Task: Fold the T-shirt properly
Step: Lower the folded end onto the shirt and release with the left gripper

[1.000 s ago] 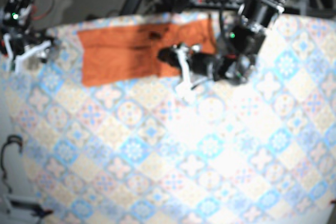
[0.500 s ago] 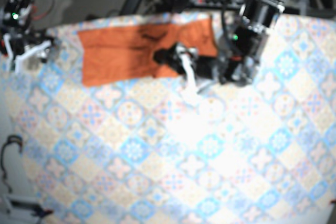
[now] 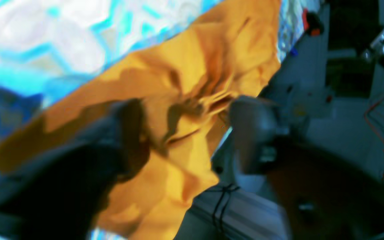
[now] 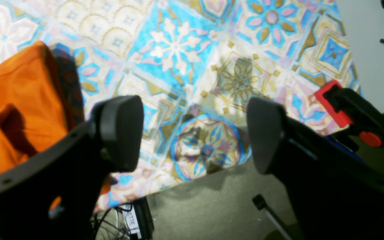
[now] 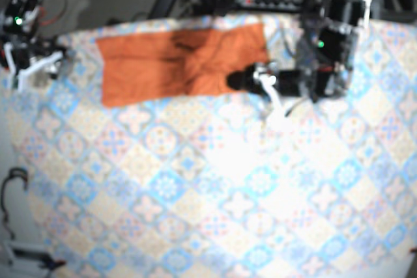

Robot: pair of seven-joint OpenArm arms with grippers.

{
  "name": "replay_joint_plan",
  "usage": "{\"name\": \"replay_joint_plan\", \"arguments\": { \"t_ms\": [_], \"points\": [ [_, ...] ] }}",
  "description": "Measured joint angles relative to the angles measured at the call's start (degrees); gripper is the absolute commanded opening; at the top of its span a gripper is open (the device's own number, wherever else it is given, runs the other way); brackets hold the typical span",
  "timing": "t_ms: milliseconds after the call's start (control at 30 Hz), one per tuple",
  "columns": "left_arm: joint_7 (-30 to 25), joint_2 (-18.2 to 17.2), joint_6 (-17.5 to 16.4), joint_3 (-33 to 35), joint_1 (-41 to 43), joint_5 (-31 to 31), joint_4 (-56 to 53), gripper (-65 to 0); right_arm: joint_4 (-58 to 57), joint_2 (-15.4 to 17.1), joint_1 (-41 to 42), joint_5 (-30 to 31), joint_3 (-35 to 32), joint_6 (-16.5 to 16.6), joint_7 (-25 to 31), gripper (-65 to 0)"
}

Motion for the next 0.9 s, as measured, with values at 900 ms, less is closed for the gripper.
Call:
{"name": "replay_joint_plan", "arguments": {
  "t_ms": [900],
  "points": [
    [0.0, 4.8, 0.0, -5.8, 3.1, 4.0, -6.6, -65.0, 0.0, -0.2, 0.0, 0.0, 0.0, 0.0, 0.0, -18.5]
  ]
}}
